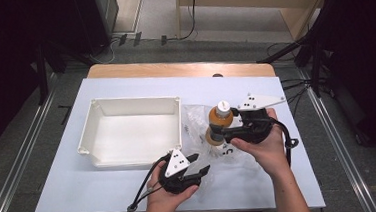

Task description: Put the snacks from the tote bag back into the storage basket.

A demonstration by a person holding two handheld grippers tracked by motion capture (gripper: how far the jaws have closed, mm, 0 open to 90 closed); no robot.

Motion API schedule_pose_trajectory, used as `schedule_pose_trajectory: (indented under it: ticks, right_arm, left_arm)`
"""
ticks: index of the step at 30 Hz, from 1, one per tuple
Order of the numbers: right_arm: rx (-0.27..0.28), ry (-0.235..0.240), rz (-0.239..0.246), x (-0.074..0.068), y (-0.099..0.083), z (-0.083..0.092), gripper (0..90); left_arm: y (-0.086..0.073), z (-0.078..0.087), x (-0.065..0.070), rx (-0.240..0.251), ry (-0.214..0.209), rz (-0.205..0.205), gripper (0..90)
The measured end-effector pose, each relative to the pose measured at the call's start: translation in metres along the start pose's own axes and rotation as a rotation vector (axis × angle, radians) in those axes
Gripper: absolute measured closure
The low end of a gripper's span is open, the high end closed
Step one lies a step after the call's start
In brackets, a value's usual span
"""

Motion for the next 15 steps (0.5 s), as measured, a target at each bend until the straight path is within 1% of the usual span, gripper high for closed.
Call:
schedule_pose_trajectory:
  ticks: [3,7,8,10,15]
  right_arm:
    - [-0.001,0.001,0.000,-0.001,0.000,-0.003,31.1]
    - [-0.008,-0.004,-0.006,0.000,-0.001,-0.005,31.0]
    - [-0.007,-0.005,-0.010,0.000,-0.001,-0.005,31.1]
    - [-0.006,-0.006,-0.015,0.001,-0.001,-0.007,31.0]
    - [-0.010,-0.011,-0.019,0.001,-0.001,-0.010,31.1]
  left_arm:
    - [-0.003,0.007,0.000,-0.004,-0.004,-0.001,47.6]
    - [-0.006,0.019,0.001,-0.010,-0.039,-0.007,47.7]
    - [-0.007,0.023,0.000,-0.014,-0.040,-0.014,47.7]
    - [-0.009,0.029,-0.003,-0.012,-0.043,-0.016,47.7]
    - [-0.014,0.041,-0.015,-0.008,-0.027,0.001,47.7]
Point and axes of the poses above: each handheld gripper's, and its own axes: z roughly backward along the jaws, y roughly out of its top, x roughly to its right, the point moved 10 cm from there along -z, roughly forward along the jaws, and after that the axes turned 15 degrees about x, right-handed, at the moved point
